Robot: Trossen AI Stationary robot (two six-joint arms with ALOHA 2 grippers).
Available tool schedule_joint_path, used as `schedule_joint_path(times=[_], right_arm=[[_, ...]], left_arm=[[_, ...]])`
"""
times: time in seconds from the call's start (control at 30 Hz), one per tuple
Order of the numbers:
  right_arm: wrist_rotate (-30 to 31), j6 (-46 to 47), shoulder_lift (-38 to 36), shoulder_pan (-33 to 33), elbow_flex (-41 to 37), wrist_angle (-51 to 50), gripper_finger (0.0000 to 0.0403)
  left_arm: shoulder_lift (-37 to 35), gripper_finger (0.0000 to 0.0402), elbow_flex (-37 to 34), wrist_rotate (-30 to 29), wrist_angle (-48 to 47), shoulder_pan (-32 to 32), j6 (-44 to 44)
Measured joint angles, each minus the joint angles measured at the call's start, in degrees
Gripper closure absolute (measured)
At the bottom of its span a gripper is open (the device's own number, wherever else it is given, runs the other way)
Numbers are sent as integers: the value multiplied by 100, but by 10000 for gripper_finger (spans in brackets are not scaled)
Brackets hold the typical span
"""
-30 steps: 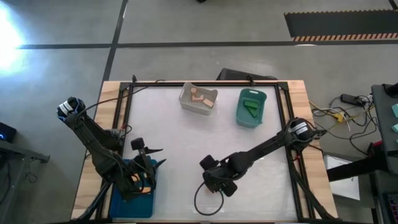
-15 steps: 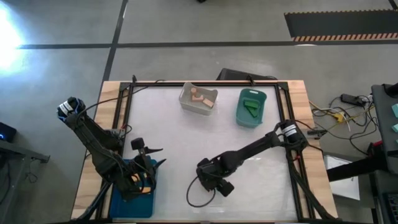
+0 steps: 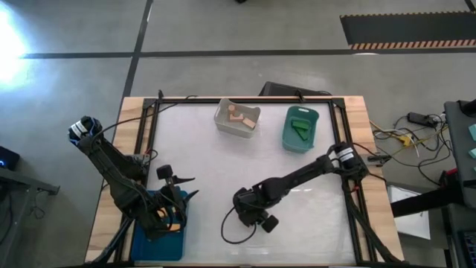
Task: Sort & place blocks by color
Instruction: Put the brown block into the gray bin
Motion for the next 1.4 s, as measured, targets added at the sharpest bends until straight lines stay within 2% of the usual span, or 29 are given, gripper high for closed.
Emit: schedule_joint_path(times=[0.13,0.2,0.33,0.47,0.7,0.8,0.97,1.4], right_arm=[[59,-36,-61,-199,294,-494,283],[282,-101,-154,-385,460,-768,283],[615,-174,-420,-1058,774,-1058,283],[624,81,-658,-2132,1060,-1093,283],[629,1516,-608,-4450,1581,-1312,283],[347,1782,-447,-5119,1595,-1360,283],[117,1707,-199,-5396,1720,-1259,283],[155,1709,375,-5166,2186,-1130,283]], left_arm=[[0,224,0,0,1,0,-31],[0,224,0,0,2,0,-32],[0,224,0,2,5,2,-34],[0,224,-2,0,7,0,-37],[0,224,-2,0,35,0,-41],[0,224,-2,0,33,2,-41],[0,224,-2,-28,35,2,-43],[0,224,-2,-177,44,63,-39]])
